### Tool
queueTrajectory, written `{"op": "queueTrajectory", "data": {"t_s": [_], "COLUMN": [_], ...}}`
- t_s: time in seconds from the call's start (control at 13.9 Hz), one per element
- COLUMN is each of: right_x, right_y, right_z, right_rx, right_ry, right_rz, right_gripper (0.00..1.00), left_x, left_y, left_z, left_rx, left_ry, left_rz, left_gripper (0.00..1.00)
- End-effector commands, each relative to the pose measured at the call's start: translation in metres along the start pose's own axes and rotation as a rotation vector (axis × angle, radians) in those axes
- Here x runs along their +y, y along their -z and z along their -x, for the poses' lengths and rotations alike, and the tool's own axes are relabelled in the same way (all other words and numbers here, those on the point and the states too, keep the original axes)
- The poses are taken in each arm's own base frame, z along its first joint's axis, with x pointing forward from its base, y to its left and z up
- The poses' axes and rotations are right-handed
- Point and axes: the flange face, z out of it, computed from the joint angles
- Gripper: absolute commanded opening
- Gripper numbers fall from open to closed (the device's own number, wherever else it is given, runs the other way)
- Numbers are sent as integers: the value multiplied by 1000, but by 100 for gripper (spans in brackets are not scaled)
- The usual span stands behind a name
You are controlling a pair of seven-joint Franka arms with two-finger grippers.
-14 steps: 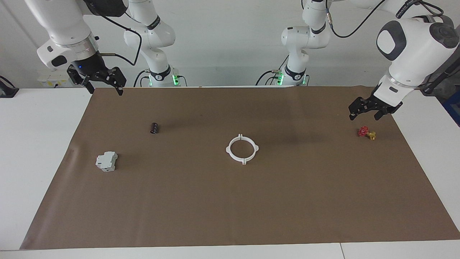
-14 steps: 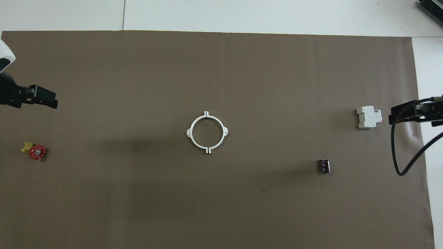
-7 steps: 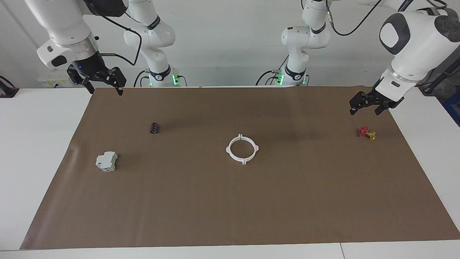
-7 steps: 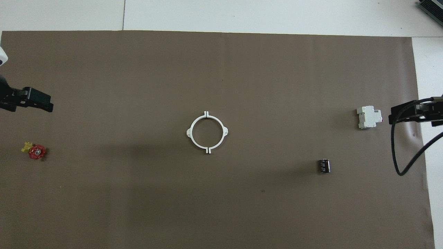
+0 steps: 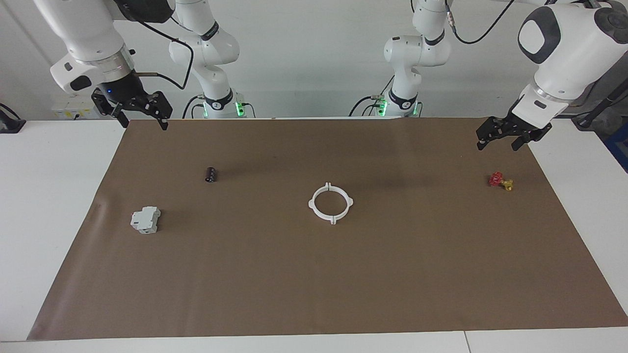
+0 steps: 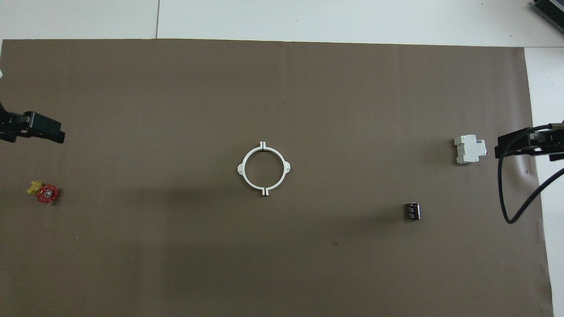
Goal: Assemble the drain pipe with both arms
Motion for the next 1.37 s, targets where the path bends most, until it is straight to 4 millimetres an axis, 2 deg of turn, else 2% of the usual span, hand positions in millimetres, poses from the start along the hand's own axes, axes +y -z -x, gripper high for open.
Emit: {"op": "queueTrajectory", "data": {"t_s": [0.0,0.07,0.22,0.72,1.29], "right_x": [2,2,2,2,2], "right_y": [3,3,3,3,3], "right_z": [2,2,1,2,1], "right_rx": [-8,-8,-7,-8,-7], "right_ry": [15,15,15,15,15], "right_rz": [-24,-24,-24,-24,-24], "right_gripper": [100,100,100,100,100], "left_x": [32,39,30,33,34], "left_y": [8,6,6,5,21], "left_z": [0,0,0,-3,0], "left_rx": [-6,-13,-15,-14,-3], "left_ry": [42,39,49,45,44], "left_rz": [7,8,10,9,8], "left_gripper": [100,100,100,100,100]}}
